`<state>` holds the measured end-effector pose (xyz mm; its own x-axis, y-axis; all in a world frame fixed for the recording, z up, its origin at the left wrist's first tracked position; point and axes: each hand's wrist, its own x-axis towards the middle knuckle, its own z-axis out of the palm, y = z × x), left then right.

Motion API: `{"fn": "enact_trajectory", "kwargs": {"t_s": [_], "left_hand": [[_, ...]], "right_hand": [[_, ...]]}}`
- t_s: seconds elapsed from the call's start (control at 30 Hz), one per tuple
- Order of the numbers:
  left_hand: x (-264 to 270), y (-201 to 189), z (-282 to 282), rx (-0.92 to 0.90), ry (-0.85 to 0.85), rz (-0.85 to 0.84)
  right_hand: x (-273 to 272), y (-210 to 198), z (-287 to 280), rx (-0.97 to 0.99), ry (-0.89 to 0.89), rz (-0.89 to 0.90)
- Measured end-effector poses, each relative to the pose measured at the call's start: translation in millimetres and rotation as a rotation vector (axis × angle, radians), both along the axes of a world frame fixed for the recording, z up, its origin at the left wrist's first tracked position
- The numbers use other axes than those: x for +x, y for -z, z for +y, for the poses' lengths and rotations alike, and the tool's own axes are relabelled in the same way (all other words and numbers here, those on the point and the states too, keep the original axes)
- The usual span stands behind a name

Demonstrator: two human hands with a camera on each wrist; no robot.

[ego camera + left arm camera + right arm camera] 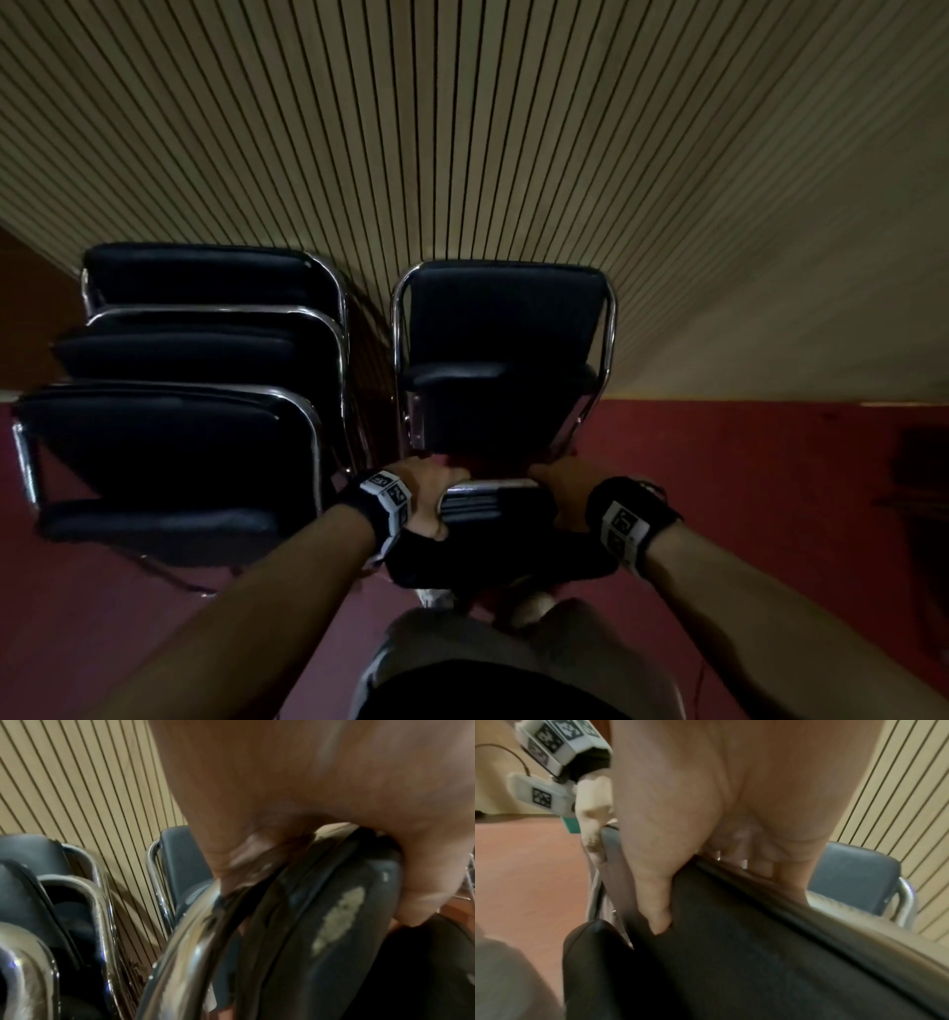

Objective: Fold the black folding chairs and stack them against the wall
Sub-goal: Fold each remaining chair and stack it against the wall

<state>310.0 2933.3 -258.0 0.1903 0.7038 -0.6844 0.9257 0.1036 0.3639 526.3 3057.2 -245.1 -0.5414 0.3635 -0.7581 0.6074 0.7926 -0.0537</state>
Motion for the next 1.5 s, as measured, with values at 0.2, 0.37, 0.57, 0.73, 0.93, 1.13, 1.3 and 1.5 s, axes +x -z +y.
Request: {"fn": "enact_trajectory", "kwargs": {"t_s": [0.2, 0.37, 0.57, 0.73, 0.93, 1.13, 1.3, 1.5], "left_hand": [[-32, 17, 48, 0.040, -0.037, -0.015], [-37, 41, 88, 0.252, -0.202, 0.046], [-46, 53, 125, 0.201, -0.254, 0.049], [-79, 58, 151, 0.188, -0.329, 0.135], [-75, 57, 206, 0.221, -0.421, 0.265], [-86, 61, 223, 0.207, -0.436, 0.295], [-82, 60, 225, 0.167, -0.453, 0.282], [-87, 58, 228, 0.171, -0.449, 0.287]], "right_hand": [[-18, 14, 57, 0.039, 0.019, 0.063], [13, 33, 100, 0.371, 0.197, 0.260], [-1, 46, 140, 0.355, 0.268, 0.267], [-39, 61, 170, 0.341, 0.249, 0.304], [-62, 67, 231, 0.298, 0.261, 0.260], [-72, 75, 240, 0.295, 0.269, 0.266], [-67, 80, 234, 0.305, 0.275, 0.275], [-64, 74, 223, 0.317, 0.233, 0.352]]}}
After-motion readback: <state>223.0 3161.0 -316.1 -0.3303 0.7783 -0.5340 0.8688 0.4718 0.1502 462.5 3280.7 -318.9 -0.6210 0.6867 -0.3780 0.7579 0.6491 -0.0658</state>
